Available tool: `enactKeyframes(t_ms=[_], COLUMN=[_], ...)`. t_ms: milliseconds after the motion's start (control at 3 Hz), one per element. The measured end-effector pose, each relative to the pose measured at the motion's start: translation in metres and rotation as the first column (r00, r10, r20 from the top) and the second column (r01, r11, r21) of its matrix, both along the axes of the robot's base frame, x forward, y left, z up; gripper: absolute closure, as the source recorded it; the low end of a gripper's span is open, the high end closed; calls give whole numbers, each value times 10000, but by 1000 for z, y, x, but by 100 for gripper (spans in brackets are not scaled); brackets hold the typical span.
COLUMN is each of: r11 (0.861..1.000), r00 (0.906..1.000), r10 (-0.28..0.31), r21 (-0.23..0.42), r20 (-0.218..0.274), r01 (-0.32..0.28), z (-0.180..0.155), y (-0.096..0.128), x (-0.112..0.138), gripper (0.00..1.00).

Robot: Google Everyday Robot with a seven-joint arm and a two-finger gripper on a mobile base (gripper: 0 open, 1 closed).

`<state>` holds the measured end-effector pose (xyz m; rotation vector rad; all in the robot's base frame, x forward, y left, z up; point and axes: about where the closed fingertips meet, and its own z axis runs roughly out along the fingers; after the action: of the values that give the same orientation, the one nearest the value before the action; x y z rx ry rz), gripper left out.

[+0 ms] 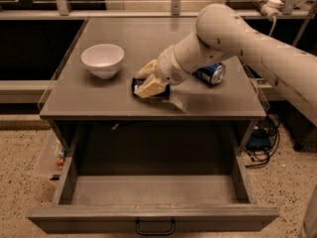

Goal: Pick rxbar blueberry from top drawer and place on counter

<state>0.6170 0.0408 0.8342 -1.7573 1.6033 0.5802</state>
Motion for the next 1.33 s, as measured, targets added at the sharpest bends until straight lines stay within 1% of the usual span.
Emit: enactKeyframes(t_ms=[333,1000,1333], r11=[10000,10000,9983], r00=[10000,10000,9993], r10=[1,1,-151], r21=[0,-1,-559], r20=[0,0,332], r01=[-1,-1,169], z=[4,4,29], y=[0,0,-1], x=[0,0,5], gripper=[82,36,13])
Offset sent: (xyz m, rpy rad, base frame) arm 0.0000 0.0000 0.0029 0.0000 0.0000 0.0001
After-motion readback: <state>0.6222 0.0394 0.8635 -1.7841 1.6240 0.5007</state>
